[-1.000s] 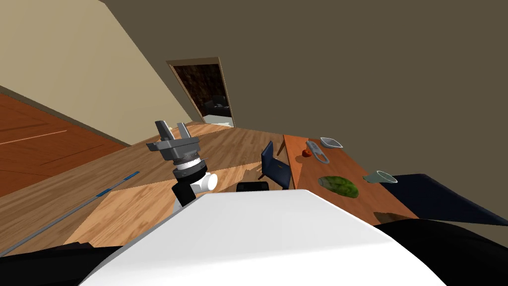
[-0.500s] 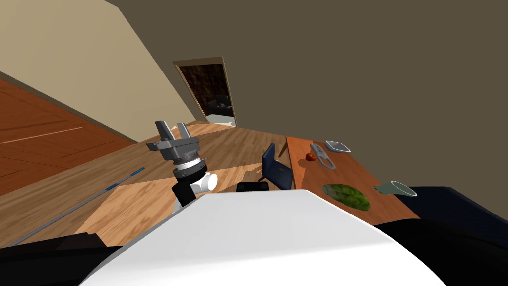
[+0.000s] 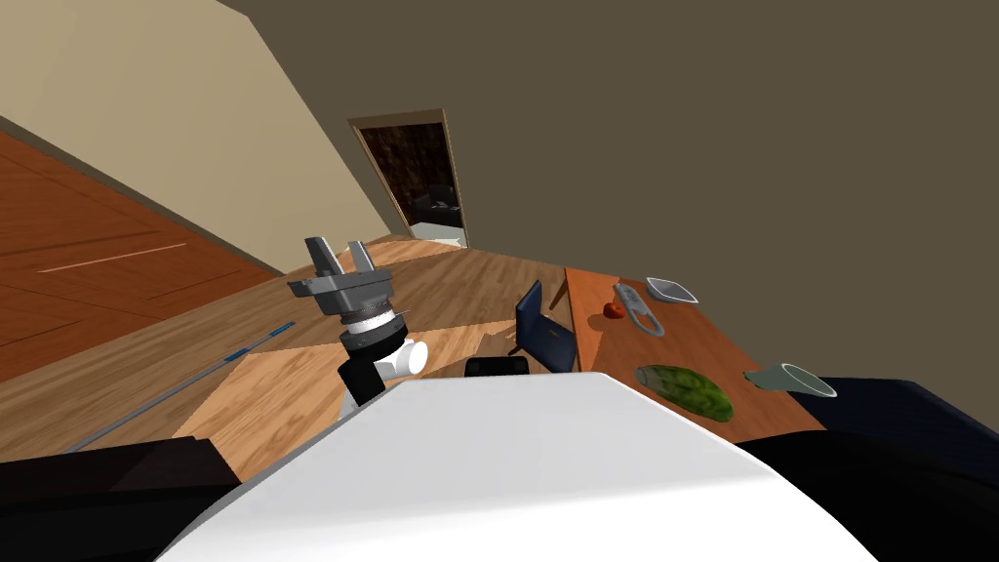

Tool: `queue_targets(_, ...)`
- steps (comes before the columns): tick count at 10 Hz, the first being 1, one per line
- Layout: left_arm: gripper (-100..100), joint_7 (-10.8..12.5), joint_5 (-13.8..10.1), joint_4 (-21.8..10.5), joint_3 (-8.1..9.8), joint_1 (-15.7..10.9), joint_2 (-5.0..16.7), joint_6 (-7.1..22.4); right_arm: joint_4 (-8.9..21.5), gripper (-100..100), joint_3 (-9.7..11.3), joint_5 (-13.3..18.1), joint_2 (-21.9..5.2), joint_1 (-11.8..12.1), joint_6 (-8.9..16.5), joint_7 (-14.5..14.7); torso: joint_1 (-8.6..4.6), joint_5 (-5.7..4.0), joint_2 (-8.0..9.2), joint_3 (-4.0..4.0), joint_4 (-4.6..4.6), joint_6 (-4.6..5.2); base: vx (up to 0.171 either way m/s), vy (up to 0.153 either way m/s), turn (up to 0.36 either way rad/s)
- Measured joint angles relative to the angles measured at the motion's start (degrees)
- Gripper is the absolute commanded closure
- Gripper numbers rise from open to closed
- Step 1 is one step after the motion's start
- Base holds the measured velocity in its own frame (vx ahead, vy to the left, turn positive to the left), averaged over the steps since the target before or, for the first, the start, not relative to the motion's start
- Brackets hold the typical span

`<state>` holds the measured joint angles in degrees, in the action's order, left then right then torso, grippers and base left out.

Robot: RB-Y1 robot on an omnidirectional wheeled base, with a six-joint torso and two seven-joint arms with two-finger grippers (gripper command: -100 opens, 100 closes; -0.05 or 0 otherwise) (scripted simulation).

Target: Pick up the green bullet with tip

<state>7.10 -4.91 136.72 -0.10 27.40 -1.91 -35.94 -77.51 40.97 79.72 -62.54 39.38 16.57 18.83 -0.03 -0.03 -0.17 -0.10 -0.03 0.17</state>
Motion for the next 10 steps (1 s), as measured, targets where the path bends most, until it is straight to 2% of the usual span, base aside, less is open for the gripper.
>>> queue_targets(4,0,0.0,0.0,0.0,0.00,0.0,0.0,0.0,0.0,100,0.0,0.0,0.0,0.0,0.0,0.0,0.08,0.02,-0.09,-0.06,-0.02,0.01,0.000,0.000,0.000)
queue_targets(5,0,0.0,0.0,0.0,0.00,0.0,0.0,0.0,0.0,0,0.0,0.0,0.0,0.0,0.0,0.0,0.09,0.03,-0.09,-0.05,-0.02,0.01,0.000,0.000,0.000)
queue_targets(6,0,0.0,0.0,0.0,0.00,0.0,0.0,0.0,0.0,100,0.0,0.0,0.0,0.0,0.0,0.0,0.10,0.04,-0.09,-0.05,-0.02,0.01,0.021,0.017,-0.122)
queue_targets(9,0,0.0,0.0,0.0,0.00,0.0,0.0,0.0,-2.7,100,0.0,0.8,-3.0,1.9,0.4,-1.2,0.27,0.10,-0.21,-0.13,-0.06,0.04,0.031,0.026,-0.063)
queue_targets(10,0,0.0,0.0,0.0,0.00,0.0,0.0,0.0,-2.8,0,0.0,0.8,-3.2,2.0,0.5,-1.4,0.21,0.07,-0.16,-0.10,-0.03,0.01,0.000,0.000,0.000)
